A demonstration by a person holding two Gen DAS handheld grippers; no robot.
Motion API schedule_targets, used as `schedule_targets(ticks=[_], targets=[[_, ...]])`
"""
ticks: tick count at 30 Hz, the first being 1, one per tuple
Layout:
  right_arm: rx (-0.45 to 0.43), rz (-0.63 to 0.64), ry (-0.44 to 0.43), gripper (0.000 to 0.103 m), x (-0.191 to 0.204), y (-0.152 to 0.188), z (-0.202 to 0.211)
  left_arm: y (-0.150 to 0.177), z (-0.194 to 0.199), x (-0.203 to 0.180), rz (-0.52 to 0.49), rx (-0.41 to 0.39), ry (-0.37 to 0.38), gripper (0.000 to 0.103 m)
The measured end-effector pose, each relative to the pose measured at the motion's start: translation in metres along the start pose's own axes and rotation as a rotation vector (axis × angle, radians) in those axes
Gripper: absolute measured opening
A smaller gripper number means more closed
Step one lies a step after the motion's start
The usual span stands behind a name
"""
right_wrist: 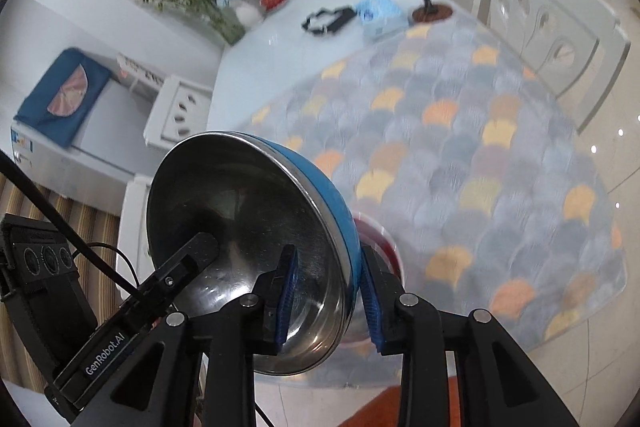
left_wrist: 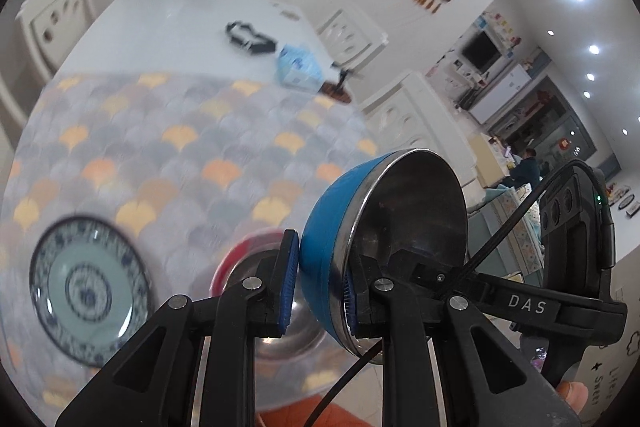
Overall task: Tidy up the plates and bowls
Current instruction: 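Lift the blue steel bowl and carry it over the nested bowls, then lower the blue steel bowl into the red steel bowl with both tools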
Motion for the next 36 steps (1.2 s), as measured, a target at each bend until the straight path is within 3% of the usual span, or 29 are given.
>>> schedule_targets(ticks=[7,14,24,28,32,36], targets=[[0.089,-0.014,0.010,0.032,-0.005,0.029,-0.033,0.036,-0.016,0.031,0.058,0.067,-0.024,0.017],[0.131,-0.040,0.037,0.032,-0.019,0.044,-0.060,0.056,-0.036,0.040,0.027,0.119,-0.072,0.016],[0.142,-0.027,0.069,0.032,-0.024,0.050,-0.084,0.054,-0.053,0.049,-0.017,0.148,-0.116,0.017],[0.144,-0.025,0.073,0.032,-0.026,0.049,-0.088,0.048,-0.053,0.054,-0.015,0.137,-0.130,0.022],[0.126,-0.030,0.081,0.032,-0.032,0.043,-0.084,0.040,-0.039,0.063,0.023,0.067,-0.135,0.028],[0.113,-0.021,0.071,0.032,-0.036,0.041,-0.079,0.043,-0.039,0.071,0.073,0.078,-0.107,0.028]])
Point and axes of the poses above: each gripper's, at about its wrist camera, not at the fingertips, and z roughly against the way its jaws point, x to its left, y to its underside, the point moved 4 cm from there along -z, roughly the way its jaws point, and after that the axes turned 6 degrees about y, right-handed, at the moved point
